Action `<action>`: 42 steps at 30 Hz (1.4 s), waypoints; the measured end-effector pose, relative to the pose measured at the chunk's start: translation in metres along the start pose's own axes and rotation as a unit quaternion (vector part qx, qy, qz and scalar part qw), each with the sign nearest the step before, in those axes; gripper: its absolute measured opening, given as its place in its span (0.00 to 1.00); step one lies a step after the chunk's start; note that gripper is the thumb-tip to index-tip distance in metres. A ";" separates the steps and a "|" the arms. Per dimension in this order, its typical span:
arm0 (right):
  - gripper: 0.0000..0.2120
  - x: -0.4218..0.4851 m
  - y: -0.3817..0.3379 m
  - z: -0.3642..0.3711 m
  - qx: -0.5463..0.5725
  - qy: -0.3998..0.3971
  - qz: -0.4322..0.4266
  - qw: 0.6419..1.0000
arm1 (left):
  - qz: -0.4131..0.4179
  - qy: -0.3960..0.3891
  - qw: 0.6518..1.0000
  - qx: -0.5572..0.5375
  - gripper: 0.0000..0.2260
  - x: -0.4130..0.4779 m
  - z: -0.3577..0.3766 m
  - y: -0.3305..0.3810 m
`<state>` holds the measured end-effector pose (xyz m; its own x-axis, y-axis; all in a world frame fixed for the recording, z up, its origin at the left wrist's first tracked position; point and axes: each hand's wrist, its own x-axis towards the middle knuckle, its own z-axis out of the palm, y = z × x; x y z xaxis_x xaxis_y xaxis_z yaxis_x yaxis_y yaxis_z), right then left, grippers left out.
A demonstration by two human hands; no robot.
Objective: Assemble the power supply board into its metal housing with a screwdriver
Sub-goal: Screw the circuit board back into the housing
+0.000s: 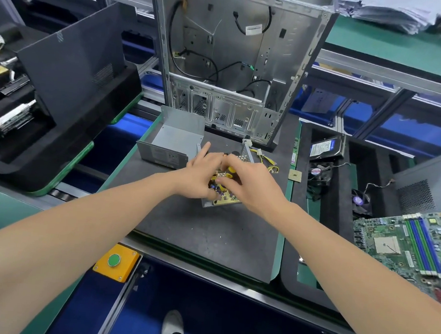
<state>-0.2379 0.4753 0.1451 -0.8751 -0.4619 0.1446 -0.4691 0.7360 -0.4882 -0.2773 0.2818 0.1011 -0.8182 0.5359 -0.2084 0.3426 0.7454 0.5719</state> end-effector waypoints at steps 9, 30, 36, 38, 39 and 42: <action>0.30 0.027 -0.023 -0.014 -0.283 -0.077 0.035 0.955 | 0.052 0.082 0.990 -0.106 0.12 -0.001 0.005 -0.008; 0.32 0.041 -0.041 -0.022 -0.324 -0.078 0.071 0.940 | 0.076 0.101 0.977 -0.174 0.13 0.011 0.023 -0.031; 0.06 0.036 -0.032 -0.048 -0.161 -0.203 -0.110 0.959 | 0.095 0.095 0.970 -0.204 0.16 0.007 0.023 -0.032; 0.08 0.038 -0.031 -0.054 -0.173 -0.252 -0.124 0.944 | 0.105 0.113 0.979 -0.130 0.10 0.006 0.022 -0.035; 0.08 0.039 -0.030 -0.055 -0.182 -0.259 -0.119 0.941 | 0.109 0.113 0.982 -0.108 0.10 0.006 0.022 -0.035; 0.07 0.041 -0.031 -0.052 -0.204 -0.251 -0.096 0.941 | 0.101 0.106 0.983 -0.108 0.10 0.007 0.021 -0.035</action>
<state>-0.2651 0.4596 0.2102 -0.6507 -0.7069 -0.2773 -0.7096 0.6961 -0.1090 -0.2850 0.2676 0.0626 -0.8299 0.5517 0.0834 0.4195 0.5184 0.7451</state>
